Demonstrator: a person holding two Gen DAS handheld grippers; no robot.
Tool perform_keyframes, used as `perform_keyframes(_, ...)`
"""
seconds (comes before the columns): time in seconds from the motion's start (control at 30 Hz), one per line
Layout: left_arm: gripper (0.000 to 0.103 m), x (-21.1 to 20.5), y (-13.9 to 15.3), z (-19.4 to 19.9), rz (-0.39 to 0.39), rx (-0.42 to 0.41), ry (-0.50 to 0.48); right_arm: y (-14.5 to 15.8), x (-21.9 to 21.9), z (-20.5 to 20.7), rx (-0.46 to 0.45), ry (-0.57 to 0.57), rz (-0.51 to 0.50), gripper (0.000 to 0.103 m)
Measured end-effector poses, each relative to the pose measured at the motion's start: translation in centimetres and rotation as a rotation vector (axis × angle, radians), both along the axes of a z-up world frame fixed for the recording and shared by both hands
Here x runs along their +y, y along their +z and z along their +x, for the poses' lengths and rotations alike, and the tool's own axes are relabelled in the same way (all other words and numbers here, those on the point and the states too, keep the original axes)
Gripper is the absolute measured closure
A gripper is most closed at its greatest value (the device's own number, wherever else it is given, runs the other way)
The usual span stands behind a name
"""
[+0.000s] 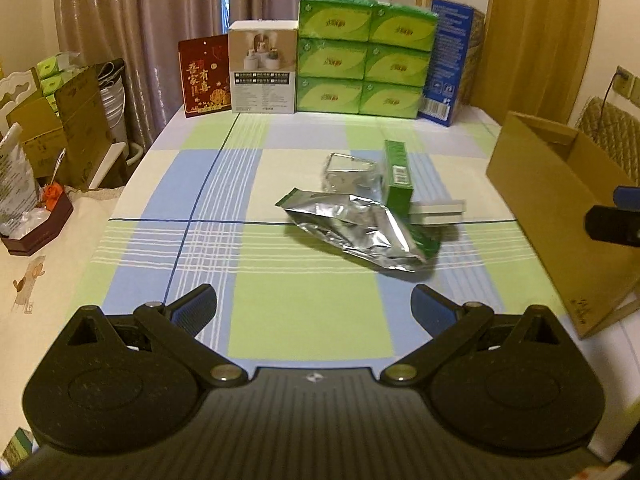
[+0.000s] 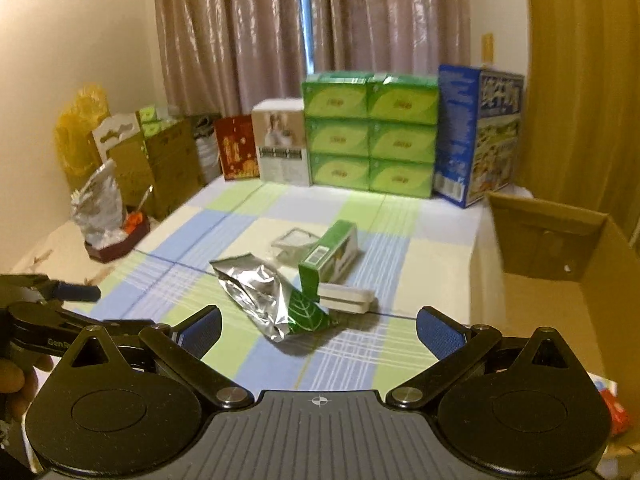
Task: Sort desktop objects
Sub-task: 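Move both grippers back over the table toward the foil bag, then grasp the white square container with the right gripper while the left gripper approaches the foil bag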
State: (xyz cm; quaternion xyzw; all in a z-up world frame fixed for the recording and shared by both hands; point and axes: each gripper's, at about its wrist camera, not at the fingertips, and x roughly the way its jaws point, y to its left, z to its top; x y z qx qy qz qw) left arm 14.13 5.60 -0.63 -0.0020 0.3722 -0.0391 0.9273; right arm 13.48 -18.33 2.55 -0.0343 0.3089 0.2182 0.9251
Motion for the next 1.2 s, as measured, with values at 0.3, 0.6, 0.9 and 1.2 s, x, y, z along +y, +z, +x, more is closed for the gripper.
perform_keyframes(0.3, 0.001, 1.2, -3.1, 3.9, -0.020, 0.017, 0.034, -5.2, 1.4, 6.6, 0.053, -0.016, -0.049, 0.004)
perform_keyframes(0.6, 0.001, 0.7, -4.8, 7.5, -0.038, 0.050, 0.010, -8.7, 2.4, 11.5, 0.110, -0.045, -0.066, 0.012)
perform_keyframes(0.9, 0.001, 1.2, -5.3, 8.8, -0.058, 0.074, 0.011, -10.9, 3.2, 14.3, 0.136, -0.059, -0.064, 0.016)
perform_keyframes(1.2, 0.001, 1.3, -5.9, 9.0, -0.092, 0.090, 0.011, -11.5, 3.6, 15.8, 0.150, -0.069, -0.070, 0.030)
